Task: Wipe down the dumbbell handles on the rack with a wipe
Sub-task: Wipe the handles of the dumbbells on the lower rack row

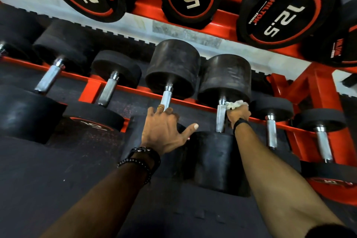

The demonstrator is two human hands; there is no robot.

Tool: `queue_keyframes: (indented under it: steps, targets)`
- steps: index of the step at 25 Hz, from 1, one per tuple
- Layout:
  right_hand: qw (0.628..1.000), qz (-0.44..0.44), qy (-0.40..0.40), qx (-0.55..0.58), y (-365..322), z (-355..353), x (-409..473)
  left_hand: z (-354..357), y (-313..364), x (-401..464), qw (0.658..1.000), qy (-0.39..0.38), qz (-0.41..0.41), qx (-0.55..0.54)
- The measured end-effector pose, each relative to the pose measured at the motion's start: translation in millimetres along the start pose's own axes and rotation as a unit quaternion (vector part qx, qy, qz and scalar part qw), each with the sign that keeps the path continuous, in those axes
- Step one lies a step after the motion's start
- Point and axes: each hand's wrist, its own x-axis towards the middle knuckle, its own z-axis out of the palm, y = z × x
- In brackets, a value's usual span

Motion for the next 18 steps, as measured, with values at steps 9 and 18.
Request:
queue_keyframes:
  steps: [9,18]
  targets:
    - [0.993,-0.039,-0.106,0.019,-8.5,19.6,-0.7,1.5,-2.0,1.1,1.000,0.000,0.008,0.011]
    - [0.955,-0.294,-0.034,-0.033,11.4,-23.7,-18.4,1.5,-3.9,2.2,1.000,-0.002,0.014,0.007]
